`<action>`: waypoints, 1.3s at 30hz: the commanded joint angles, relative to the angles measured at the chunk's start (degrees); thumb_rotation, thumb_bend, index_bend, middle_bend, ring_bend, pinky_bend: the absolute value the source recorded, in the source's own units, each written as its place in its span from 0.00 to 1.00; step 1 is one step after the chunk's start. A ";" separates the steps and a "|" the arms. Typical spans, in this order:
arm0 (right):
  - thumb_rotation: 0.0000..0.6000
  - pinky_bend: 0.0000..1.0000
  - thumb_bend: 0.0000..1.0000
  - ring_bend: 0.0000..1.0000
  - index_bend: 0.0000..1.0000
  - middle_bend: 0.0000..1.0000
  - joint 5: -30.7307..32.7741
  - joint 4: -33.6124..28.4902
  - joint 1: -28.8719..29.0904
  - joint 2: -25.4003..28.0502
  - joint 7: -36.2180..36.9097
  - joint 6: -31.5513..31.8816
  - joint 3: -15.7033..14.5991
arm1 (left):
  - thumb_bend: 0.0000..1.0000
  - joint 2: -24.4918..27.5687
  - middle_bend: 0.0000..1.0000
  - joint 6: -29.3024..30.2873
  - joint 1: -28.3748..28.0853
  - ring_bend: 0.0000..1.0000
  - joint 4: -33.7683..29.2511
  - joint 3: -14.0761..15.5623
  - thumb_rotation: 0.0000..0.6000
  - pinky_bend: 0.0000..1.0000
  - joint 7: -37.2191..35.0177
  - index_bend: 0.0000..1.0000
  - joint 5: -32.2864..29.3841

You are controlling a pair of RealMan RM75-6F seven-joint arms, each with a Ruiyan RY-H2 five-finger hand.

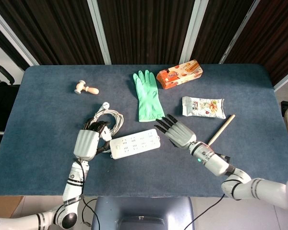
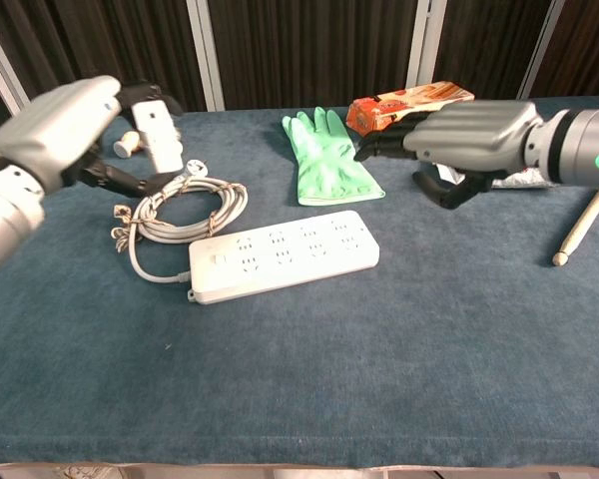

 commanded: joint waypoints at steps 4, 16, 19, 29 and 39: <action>1.00 0.00 0.89 0.00 0.07 0.11 0.34 -6.38 -2.03 7.58 0.14 3.43 1.51 | 0.43 4.60 0.48 2.51 4.34 0.32 1.25 1.12 1.00 0.18 -2.05 0.42 -2.20; 1.00 0.00 0.81 0.00 0.04 0.09 2.26 -10.76 -2.57 10.93 -3.21 3.38 2.05 | 0.42 2.05 0.24 -3.49 5.43 0.18 12.49 3.13 0.95 0.17 -6.40 0.15 -7.68; 1.00 0.00 0.81 0.00 0.04 0.09 2.70 -10.69 -2.62 10.84 -3.65 3.04 1.92 | 0.41 1.45 0.11 -5.03 5.17 0.08 13.95 3.21 0.91 0.15 -5.06 0.03 -9.17; 1.00 0.00 0.80 0.00 0.03 0.09 2.99 -10.15 -3.09 11.16 -3.96 2.71 1.36 | 0.40 2.56 0.00 -6.36 4.98 0.00 12.76 3.05 0.72 0.11 -3.33 0.00 -10.61; 1.00 0.00 0.45 0.00 0.00 0.00 5.65 -17.46 -11.97 18.77 -4.52 11.16 -1.57 | 0.40 21.46 0.00 7.22 11.58 0.00 -10.96 6.65 0.74 0.10 1.70 0.00 1.15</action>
